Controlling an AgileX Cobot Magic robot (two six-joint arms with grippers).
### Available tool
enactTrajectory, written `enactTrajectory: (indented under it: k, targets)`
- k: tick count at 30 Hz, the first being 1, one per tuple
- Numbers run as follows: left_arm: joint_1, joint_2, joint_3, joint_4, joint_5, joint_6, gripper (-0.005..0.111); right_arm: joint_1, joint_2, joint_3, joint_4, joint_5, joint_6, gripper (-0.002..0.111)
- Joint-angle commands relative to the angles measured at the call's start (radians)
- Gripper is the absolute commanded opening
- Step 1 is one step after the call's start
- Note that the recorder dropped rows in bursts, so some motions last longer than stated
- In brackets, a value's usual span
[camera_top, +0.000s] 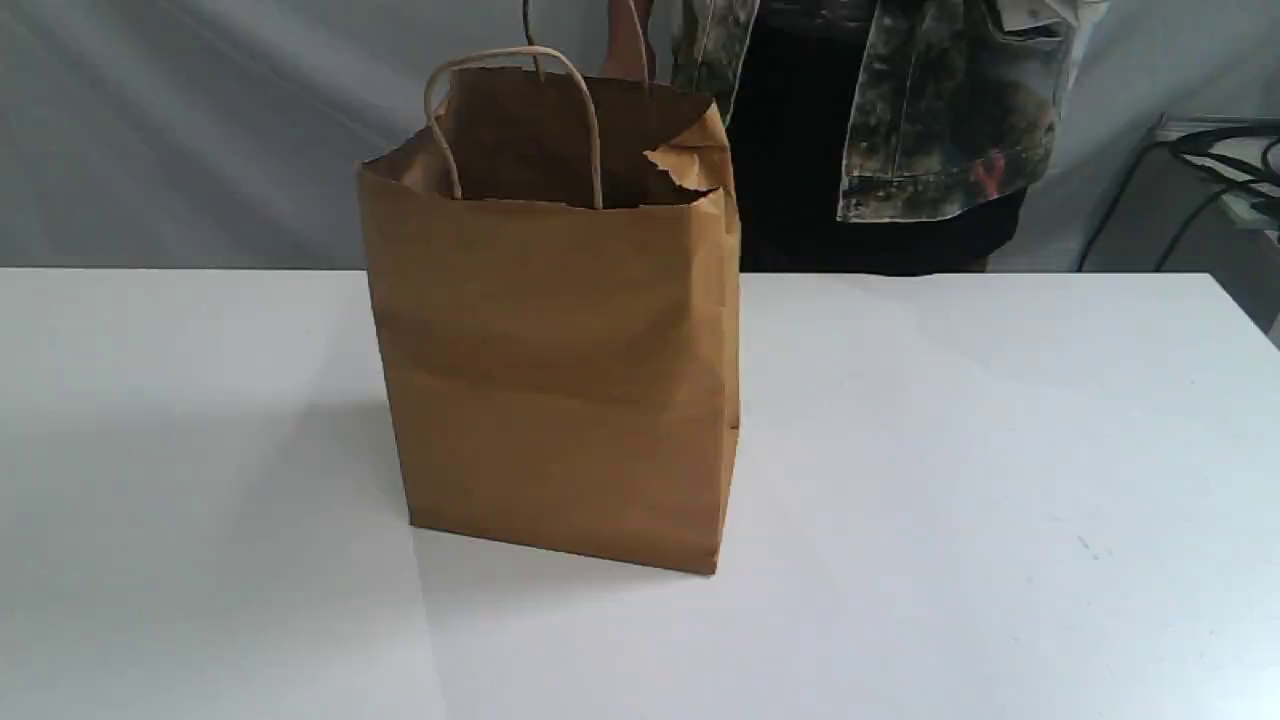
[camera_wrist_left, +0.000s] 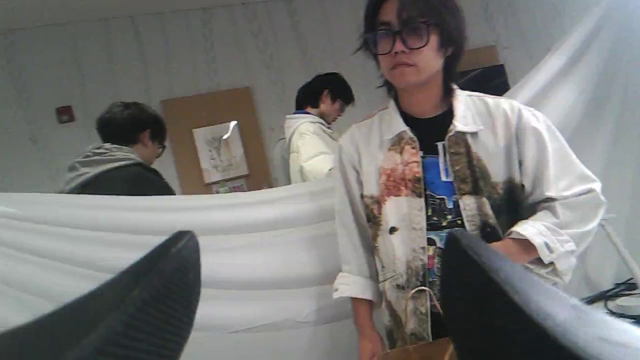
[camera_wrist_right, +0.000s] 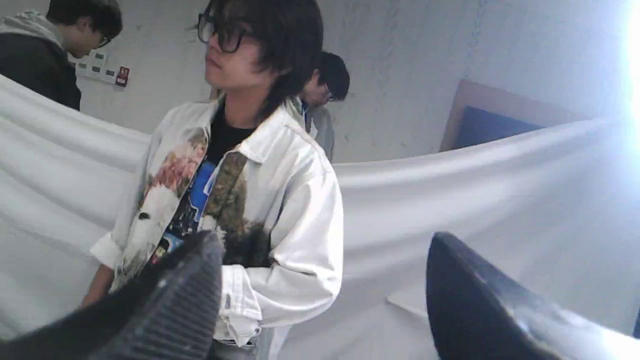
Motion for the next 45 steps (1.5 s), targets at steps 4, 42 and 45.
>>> enactTrajectory:
  k: [4, 42, 45]
  targets:
    - [0.065, 0.000, 0.006, -0.012, 0.016, -0.016, 0.069, 0.002, -0.120, 0.133, -0.004, 0.025, -0.007, 0.058]
    - [0.066, 0.000, 0.006, -0.001, 0.088, -0.014, 0.069, 0.002, -0.159, 0.891, 0.280, -0.583, 0.222, 0.039]
    - [0.066, 0.000, 0.006, -0.001, 0.088, -0.014, 0.069, 0.002, -0.159, 0.927, 0.346, -0.576, 0.222, 0.039]
